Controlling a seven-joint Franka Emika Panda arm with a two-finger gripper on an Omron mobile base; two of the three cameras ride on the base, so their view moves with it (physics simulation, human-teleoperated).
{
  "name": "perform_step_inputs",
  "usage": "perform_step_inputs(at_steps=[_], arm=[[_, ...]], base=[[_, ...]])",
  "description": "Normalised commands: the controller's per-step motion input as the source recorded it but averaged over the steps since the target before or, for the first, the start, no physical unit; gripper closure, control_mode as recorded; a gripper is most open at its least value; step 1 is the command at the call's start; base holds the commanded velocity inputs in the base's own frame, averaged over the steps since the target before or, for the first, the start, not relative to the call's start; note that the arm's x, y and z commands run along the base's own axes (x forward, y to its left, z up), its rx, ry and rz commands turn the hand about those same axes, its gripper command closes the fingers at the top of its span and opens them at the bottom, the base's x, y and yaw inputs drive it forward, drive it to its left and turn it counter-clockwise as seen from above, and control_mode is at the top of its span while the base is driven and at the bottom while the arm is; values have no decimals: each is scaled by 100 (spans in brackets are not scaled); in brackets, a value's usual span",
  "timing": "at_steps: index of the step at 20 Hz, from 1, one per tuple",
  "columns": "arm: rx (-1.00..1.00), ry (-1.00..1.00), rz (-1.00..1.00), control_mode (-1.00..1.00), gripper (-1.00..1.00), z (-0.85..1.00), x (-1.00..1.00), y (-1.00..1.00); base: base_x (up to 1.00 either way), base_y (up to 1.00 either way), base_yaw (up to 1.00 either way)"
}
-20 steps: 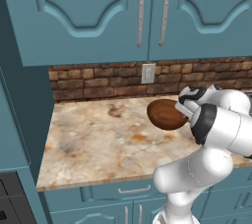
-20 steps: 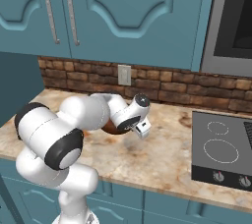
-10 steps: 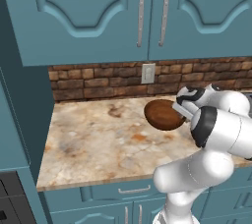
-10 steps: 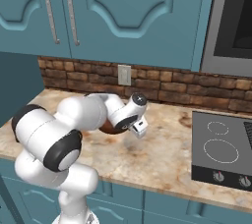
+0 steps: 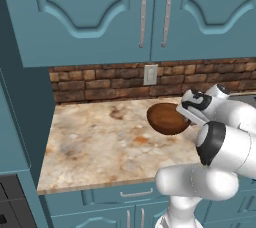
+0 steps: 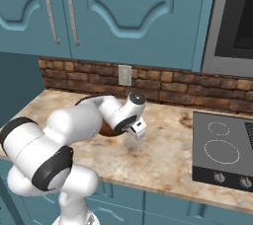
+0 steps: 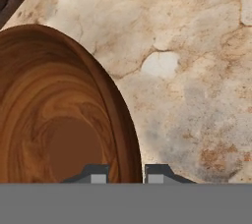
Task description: Pick the cup and bowl from the counter and place them on the counter next to the sink.
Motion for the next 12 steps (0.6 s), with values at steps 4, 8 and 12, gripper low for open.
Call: perform_step_inputs(at_steps=[4, 8, 12], arm=[[0, 0, 0, -100, 100, 1, -44, 0], [0, 0, 0, -100, 100, 15, -57, 2], [0, 0, 0, -100, 100, 34, -64, 7]], base=[[0, 0, 0], [0, 0, 0], [0, 0, 0]])
